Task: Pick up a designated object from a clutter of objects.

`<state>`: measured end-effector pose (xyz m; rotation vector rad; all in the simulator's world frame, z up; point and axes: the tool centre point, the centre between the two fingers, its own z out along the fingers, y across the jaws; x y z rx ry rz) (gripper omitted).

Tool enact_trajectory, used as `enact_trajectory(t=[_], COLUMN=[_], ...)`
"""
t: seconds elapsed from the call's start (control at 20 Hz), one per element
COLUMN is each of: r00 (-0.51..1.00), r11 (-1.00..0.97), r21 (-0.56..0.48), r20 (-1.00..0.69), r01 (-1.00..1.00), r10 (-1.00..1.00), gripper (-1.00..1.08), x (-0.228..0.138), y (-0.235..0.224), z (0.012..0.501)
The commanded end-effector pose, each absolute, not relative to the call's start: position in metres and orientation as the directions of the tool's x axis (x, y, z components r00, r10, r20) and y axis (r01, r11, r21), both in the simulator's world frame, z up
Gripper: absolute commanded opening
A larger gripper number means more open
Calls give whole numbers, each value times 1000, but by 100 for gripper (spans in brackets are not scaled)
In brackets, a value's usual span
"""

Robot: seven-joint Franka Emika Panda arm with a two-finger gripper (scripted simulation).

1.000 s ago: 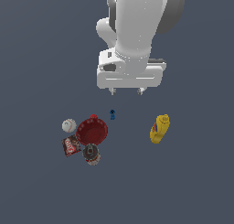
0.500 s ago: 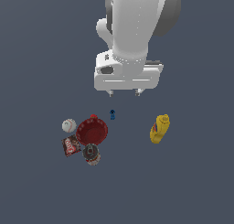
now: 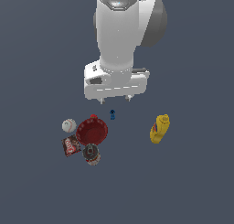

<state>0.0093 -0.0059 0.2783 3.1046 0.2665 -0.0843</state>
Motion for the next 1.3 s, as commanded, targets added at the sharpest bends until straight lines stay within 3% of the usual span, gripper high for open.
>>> enact_trajectory(t=[0.0,1.25], r00=[978,815], r11=[-979,-815], r21=[18,-1], r20=[-55,-34], r01=[205,579], r10=[203,579], gripper=[100,100], x=[12,13], y=[-19,-168], z=[270,168])
